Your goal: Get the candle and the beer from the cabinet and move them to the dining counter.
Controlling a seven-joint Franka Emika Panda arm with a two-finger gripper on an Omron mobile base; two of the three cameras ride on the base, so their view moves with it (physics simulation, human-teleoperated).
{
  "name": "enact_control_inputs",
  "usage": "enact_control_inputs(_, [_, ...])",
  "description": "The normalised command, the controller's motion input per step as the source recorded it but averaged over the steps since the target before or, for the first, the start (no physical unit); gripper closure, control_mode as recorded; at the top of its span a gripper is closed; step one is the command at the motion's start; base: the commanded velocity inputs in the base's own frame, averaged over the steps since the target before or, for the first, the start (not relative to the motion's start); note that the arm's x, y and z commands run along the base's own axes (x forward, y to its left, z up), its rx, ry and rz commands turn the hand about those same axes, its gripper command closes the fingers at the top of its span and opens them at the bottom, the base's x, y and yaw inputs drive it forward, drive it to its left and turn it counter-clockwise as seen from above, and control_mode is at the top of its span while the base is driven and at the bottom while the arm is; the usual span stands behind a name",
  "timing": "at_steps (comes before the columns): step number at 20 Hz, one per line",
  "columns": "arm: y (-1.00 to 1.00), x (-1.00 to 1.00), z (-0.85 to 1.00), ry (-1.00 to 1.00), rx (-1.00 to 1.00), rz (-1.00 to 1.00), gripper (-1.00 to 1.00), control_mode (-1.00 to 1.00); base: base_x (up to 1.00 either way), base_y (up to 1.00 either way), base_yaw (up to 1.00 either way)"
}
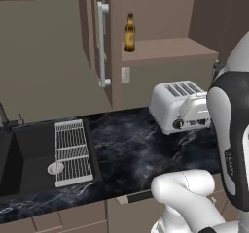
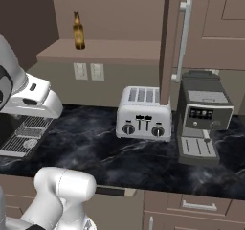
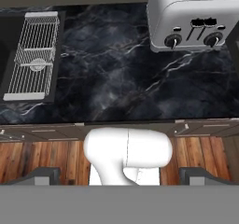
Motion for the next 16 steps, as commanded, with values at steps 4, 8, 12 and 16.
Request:
enact_control_inputs(4, [0.00,0.00,0.24,-0.16,0.00,0.01,-1.00,-1.00,0.00,0.00,0.00])
enact_control_inputs(8, [0.00,-0.09,0.34,-0.24,0.00,0.04,-1.00,-1.00,0.00,0.00,0.00])
enact_control_inputs(12, [0.00,-0.10,0.42,-0.21,0.00,0.06,-1.00,-1.00,0.00,0.00,0.00])
enact_control_inputs(16, [0.00,-0.03,0.40,-0.13,0.00,0.04,-1.00,-1.00,0.00,0.00,0.00])
